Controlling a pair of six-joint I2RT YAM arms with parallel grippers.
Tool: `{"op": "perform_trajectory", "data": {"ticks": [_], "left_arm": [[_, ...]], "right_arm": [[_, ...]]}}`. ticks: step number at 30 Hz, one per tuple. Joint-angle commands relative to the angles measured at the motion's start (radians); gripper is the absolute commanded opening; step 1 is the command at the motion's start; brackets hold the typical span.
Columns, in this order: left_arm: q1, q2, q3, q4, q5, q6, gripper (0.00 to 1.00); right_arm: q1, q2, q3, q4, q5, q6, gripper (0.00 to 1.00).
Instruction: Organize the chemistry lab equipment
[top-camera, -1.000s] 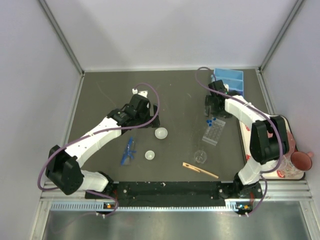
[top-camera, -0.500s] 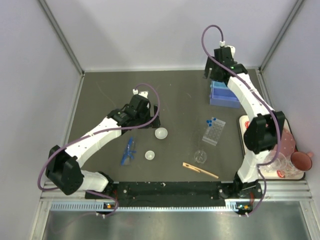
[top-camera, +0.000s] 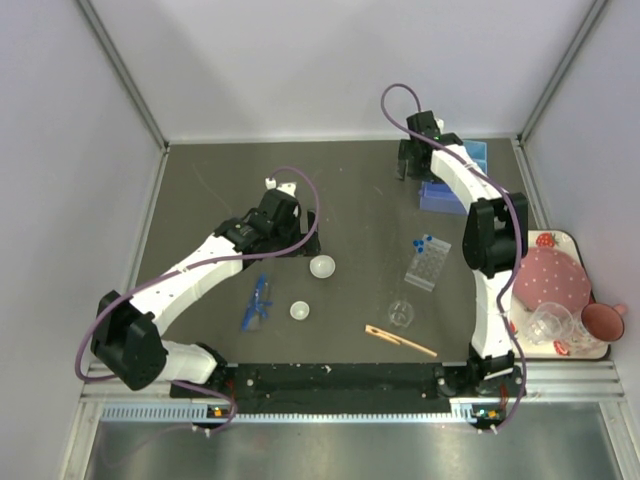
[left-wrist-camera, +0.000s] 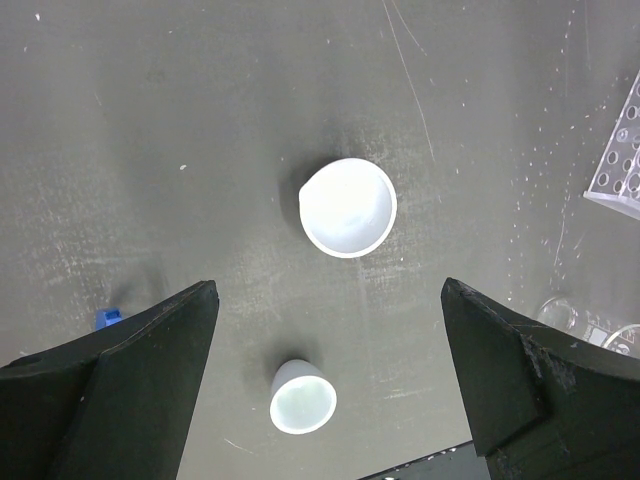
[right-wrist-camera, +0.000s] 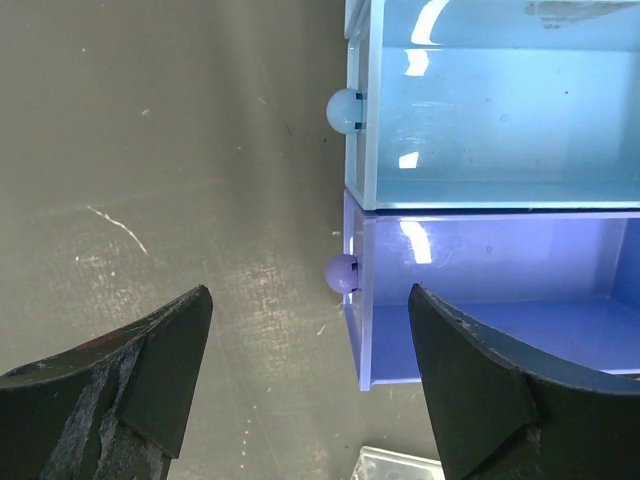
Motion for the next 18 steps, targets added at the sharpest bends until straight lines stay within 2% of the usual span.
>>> {"op": "perform_trajectory", "data": {"ticks": [1,4,7,12,15,16,18], "left_arm": [[0.002,-0.004,0.002,0.037,0.007,0.006,0.99],[0.002,-0.002,0.002,0.037,0.007,0.006,0.99],[0.002,-0.001,0.005,0.032,-0.002,0.005,0.99],[0.002,-0.005,0.008,0.015,-0.030,0.003,0.99],[0.002,-0.013,0.010,0.009,-0.037,0.003,0.99],[0.002,-0.015,0.008,0.005,-0.042,0.003,0.99],[0.003,-0.019,0.008,0.000,-0.048,0.006,0.99]], "right_arm": [[-0.004,0.022,0.067,-0.001,0.058,-0.036,0.80],[-0.009,0.045,0.067,0.001,0.083,-0.050,0.74],[-0.021,0.074,0.076,0.001,0.061,-0.053,0.48],[-0.021,0.110,0.093,0.001,0.057,-0.070,0.43],[-0.021,0.127,0.102,0.004,0.052,-0.075,0.18],[-0.021,0.131,0.104,0.002,0.037,-0.076,0.07],[-0.021,0.139,0.110,0.002,0.024,-0.090,0.00]]}}
